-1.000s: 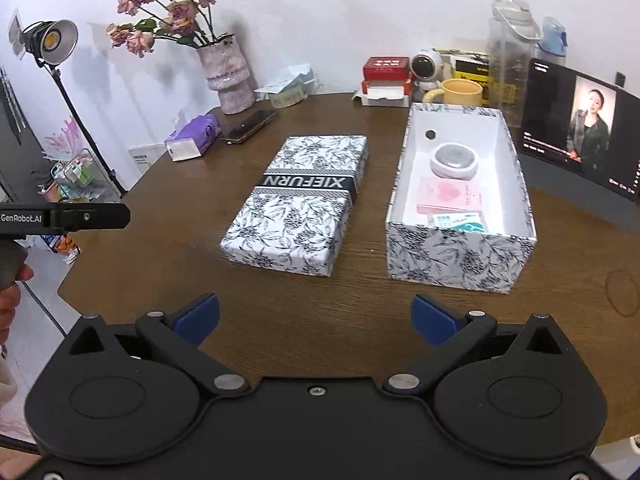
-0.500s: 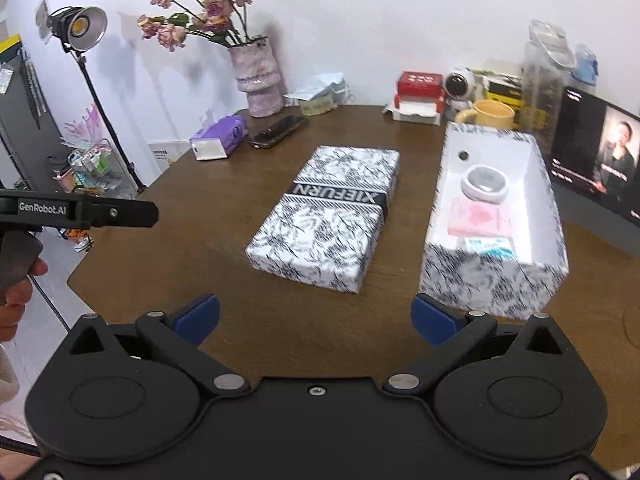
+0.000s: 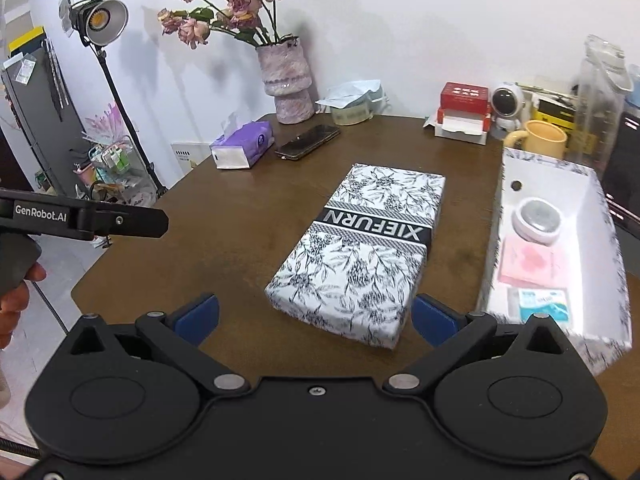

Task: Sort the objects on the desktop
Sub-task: 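Move the left gripper to the edge of the XIEFURN floral lid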

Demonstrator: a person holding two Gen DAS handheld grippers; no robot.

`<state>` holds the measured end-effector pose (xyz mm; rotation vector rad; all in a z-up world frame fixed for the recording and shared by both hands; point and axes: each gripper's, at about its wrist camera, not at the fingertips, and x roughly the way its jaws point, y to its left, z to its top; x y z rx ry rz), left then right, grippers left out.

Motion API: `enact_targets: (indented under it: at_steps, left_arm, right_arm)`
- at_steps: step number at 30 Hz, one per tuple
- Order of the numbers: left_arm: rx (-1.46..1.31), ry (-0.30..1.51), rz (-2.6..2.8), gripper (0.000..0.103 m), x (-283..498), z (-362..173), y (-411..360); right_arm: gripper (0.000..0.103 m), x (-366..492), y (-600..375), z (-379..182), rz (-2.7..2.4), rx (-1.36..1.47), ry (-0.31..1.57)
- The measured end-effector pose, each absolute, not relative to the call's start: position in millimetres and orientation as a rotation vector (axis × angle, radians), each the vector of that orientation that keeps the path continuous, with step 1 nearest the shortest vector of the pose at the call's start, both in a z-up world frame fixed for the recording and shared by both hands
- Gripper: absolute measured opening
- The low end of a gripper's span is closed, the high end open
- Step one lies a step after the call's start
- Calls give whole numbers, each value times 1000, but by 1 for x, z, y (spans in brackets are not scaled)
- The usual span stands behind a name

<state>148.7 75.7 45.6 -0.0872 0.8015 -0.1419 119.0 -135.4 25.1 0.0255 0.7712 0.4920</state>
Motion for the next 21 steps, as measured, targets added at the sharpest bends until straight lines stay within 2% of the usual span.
enact_targets:
  at_steps: [21]
  left_arm:
    - [-38, 971, -249, 103, 294, -26, 28]
  right_arm:
    - [103, 247, -122, -34, 446, -19, 909]
